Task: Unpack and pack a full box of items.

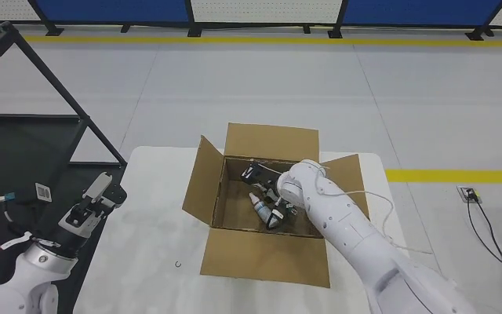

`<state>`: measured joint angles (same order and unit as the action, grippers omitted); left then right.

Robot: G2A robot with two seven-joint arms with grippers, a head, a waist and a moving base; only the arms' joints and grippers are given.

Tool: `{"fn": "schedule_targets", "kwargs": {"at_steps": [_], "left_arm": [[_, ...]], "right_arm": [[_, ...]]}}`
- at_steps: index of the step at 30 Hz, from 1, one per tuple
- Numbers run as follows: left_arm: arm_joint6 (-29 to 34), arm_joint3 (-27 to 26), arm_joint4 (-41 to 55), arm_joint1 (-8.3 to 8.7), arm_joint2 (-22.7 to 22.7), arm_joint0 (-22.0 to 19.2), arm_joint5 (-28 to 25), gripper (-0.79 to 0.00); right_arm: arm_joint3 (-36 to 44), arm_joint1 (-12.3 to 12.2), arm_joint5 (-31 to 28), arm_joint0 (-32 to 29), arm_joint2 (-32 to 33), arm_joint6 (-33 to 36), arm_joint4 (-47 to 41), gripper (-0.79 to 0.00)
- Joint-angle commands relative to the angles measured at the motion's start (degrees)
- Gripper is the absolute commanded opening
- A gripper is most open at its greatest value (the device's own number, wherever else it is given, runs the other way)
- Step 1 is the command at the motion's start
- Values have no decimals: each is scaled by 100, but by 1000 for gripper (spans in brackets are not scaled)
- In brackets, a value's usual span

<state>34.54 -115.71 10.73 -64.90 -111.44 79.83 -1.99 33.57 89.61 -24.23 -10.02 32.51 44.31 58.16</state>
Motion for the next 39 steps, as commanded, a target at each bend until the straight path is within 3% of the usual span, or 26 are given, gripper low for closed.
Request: {"fn": "schedule_targets", "kwargs": {"at_steps": [1,10,17,20,30,33,39], "left_arm": [[0,0,0,0,0,0,0,0],[0,0,0,0,0,0,0,0],[0,0,0,0,0,0,0,0],[0,0,0,0,0,0,0,0],[0,0,0,0,0,0,0,0],[0,0,0,0,0,0,0,0],[0,0,0,0,0,0,0,0]], "right_arm": [[486,-192,-24,-174,179,84,109,-785],[3845,-1126,151,-1791,1571,950,759,-785],[6022,-1500,338,-3116,2698,1135,796,-785],[6382,-1552,632,-3422,2994,1037,777,-785],[6382,-1552,632,-3422,2994,1037,777,-785],[6463,-1553,844,-3523,3058,735,810,-785],[7320,-1617,1491,-3950,3844,238,463,-785]]}}
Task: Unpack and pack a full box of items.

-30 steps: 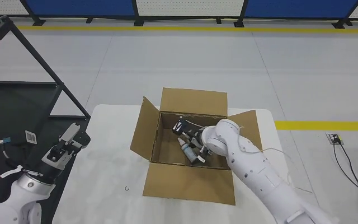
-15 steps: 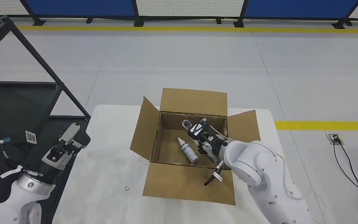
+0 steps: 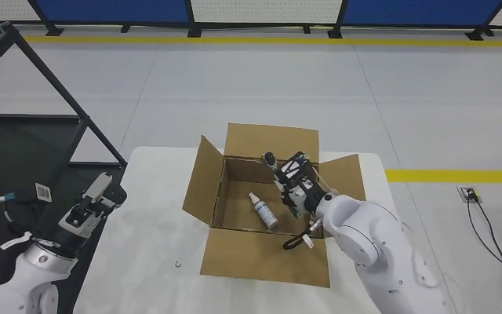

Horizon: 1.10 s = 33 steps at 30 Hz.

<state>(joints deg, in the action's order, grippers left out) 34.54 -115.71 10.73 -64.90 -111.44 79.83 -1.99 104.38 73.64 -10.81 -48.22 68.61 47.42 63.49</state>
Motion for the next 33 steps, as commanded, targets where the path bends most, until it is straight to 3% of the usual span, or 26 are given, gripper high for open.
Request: {"fn": "schedule_targets", "kwargs": {"at_steps": [1,8,17,22,33], "left_arm": [[0,0,0,0,0,0,0,0],[0,0,0,0,0,0,0,0],[0,0,0,0,0,0,0,0],[0,0,0,0,0,0,0,0],[0,0,0,0,0,0,0,0]], "right_arm": [[431,-41,236,-251,445,-124,-148,-785],[1307,-177,617,-1061,2135,-373,-824,-785],[1203,-304,635,-1645,3496,-144,-1411,-785],[787,-379,530,-1788,3818,240,-1466,-785],[-990,-526,98,-1624,3582,982,-1336,-785]]}}
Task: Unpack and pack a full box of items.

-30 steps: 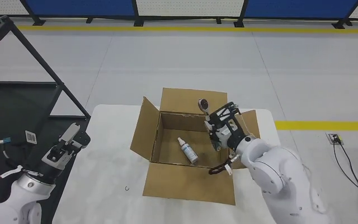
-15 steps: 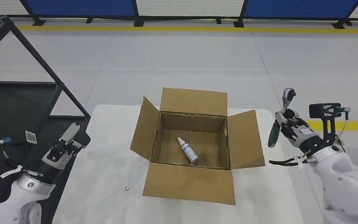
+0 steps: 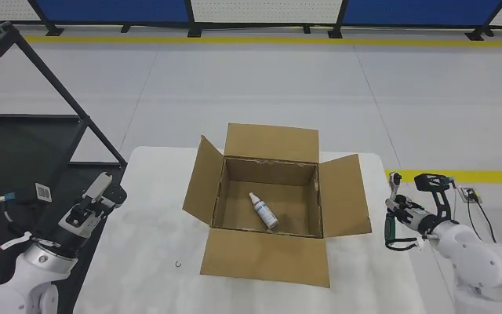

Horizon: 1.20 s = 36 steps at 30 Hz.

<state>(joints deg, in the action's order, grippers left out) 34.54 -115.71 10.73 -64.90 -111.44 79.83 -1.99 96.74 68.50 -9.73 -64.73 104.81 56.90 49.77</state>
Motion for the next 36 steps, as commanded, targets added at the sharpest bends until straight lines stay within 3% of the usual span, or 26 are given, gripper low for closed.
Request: {"fn": "schedule_targets", "kwargs": {"at_steps": [1,11,25,29,36], "left_arm": [[0,0,0,0,0,0,0,0],[0,0,0,0,0,0,0,0],[0,0,0,0,0,0,0,0],[0,0,0,0,0,0,0,0],[0,0,0,0,0,0,0,0]], "right_arm": [[-388,-21,-38,59,-79,50,50,-785],[-1515,-95,-322,283,-511,27,219,-785],[-1759,-181,-248,478,-901,135,513,-785],[-1818,-203,-172,549,-994,203,529,-582],[-1861,-246,-178,596,-1053,200,480,-579]]}}
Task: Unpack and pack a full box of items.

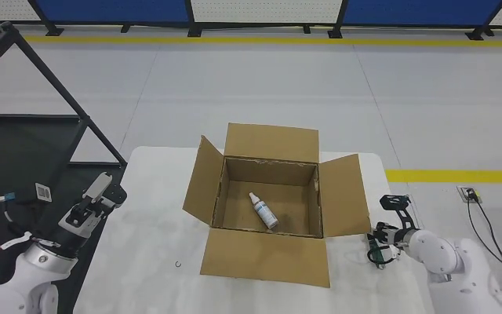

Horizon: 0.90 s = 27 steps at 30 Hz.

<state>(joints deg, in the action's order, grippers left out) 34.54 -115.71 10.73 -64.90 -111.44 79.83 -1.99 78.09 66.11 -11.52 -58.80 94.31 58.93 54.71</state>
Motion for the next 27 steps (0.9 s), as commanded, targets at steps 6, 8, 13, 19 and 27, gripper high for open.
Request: {"fn": "schedule_targets", "kwargs": {"at_steps": [6,8,13,19,27], "left_arm": [[0,0,0,0,0,0,0,0],[0,0,0,0,0,0,0,0],[0,0,0,0,0,0,0,0],[-52,-10,-2,-2,5,29,-9,0],[-296,-123,27,-3,-158,374,-204,0]], "right_arm": [[456,-51,95,-171,217,-331,-263,-539],[812,-69,165,-326,394,-477,-430,-342],[1821,-102,320,-585,776,-732,-846,0],[3164,-119,391,-747,930,-1156,-1197,0],[4262,-160,206,-67,-280,-468,-735,0]]}}
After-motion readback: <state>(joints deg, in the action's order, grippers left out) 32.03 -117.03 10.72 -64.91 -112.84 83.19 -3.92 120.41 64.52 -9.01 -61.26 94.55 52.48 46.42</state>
